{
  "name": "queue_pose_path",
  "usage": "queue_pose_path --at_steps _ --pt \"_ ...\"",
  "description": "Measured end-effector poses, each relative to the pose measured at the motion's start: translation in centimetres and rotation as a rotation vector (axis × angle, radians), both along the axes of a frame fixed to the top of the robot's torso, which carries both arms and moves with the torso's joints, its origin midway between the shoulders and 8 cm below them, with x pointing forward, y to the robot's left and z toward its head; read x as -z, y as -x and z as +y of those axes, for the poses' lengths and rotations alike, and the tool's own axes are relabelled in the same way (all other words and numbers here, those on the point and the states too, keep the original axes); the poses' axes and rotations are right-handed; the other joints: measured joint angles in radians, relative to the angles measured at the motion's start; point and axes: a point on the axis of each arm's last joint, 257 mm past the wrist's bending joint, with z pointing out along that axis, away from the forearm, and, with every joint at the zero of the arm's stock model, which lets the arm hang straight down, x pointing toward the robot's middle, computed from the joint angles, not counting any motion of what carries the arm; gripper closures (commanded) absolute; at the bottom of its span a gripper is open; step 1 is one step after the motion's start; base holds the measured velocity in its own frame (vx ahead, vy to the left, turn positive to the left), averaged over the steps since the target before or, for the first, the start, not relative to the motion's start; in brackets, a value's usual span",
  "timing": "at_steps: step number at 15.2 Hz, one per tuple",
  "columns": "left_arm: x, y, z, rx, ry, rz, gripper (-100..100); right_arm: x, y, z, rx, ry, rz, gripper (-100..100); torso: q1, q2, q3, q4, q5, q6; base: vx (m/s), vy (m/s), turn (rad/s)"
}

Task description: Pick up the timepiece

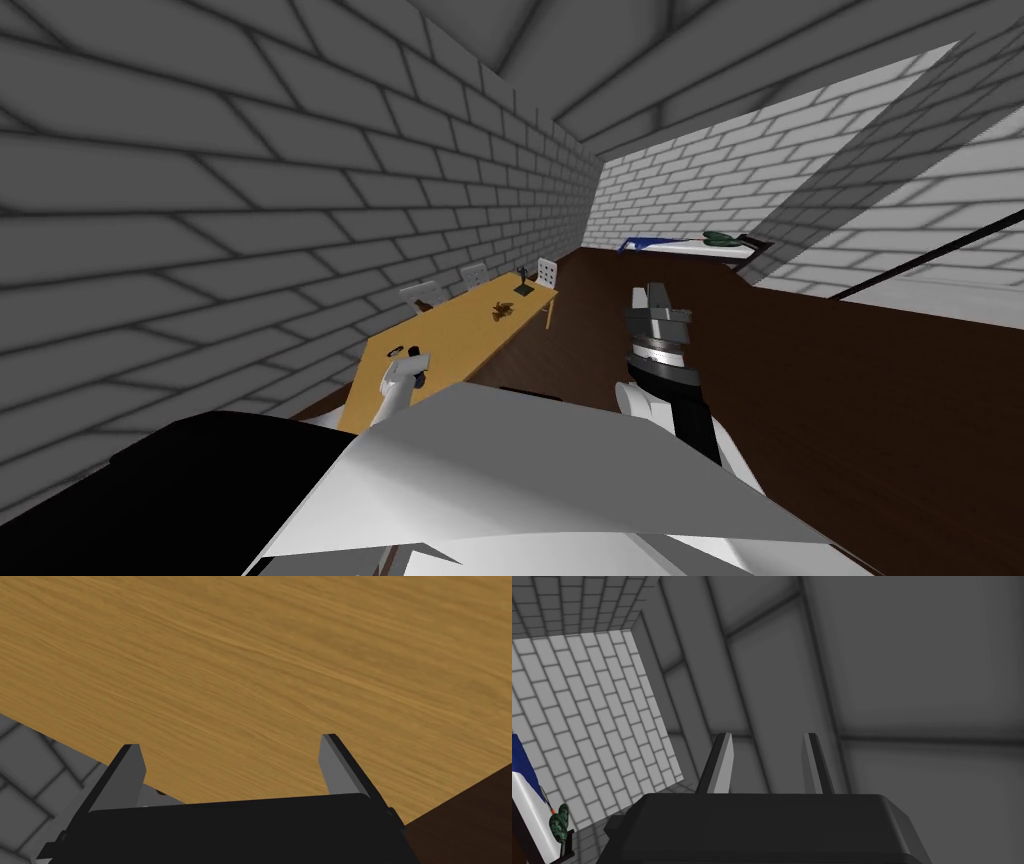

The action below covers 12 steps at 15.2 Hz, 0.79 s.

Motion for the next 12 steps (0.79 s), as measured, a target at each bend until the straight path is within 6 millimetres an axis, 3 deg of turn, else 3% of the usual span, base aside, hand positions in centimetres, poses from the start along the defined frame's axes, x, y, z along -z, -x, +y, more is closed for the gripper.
queue_pose_path --at_steps 8,12 --pt "-3.2 -3.4 3.7 -0.024 -0.057 -0.132 -100 0.0 0.0 0.0 0.000 0.000 0.000 0 0.004 -0.001 0.000 0.000 0.001 0.000 -0.228 0.079 -0.196" --pt "-4.9 -3.2 6.2 -0.062 -0.077 -0.155 -100 0.0 0.0 0.0 0.000 0.000 0.000 0 0.007 -0.008 -0.004 -0.001 0.002 0.000 -0.104 0.114 -0.192"
